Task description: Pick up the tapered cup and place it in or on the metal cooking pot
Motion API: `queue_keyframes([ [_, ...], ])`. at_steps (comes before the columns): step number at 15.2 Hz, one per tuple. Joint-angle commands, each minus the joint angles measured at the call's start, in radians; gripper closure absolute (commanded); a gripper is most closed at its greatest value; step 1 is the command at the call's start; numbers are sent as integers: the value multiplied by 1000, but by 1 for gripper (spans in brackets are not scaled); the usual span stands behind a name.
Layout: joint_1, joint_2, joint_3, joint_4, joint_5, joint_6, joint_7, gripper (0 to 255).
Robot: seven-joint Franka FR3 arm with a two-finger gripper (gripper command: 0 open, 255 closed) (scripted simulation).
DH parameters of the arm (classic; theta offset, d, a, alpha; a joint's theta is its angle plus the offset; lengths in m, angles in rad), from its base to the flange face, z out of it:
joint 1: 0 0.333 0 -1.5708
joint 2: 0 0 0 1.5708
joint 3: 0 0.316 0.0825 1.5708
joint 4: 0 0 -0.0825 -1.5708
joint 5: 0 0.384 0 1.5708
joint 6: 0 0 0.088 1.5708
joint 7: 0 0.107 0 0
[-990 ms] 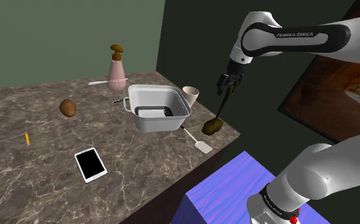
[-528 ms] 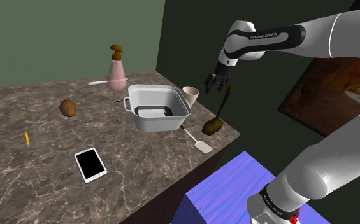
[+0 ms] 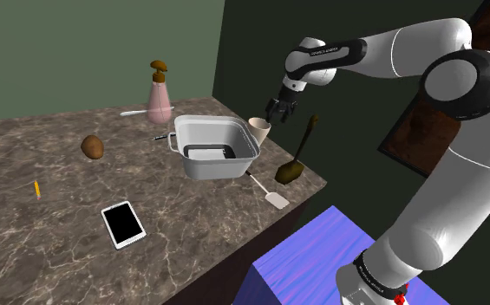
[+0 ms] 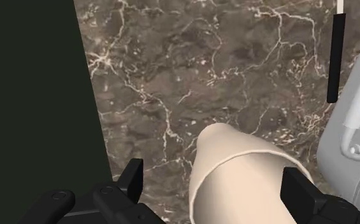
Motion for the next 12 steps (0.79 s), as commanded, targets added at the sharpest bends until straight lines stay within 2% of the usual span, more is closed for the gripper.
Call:
queue_keyframes([
  [1,-12,79,-1,70,35,12,-22,0],
  [3,-23,133,2,127,57,11,-34,0],
  [10,-19,180,10,90,71,95,-43,0],
  [12,-19,180,10,90,71,95,-43,0],
])
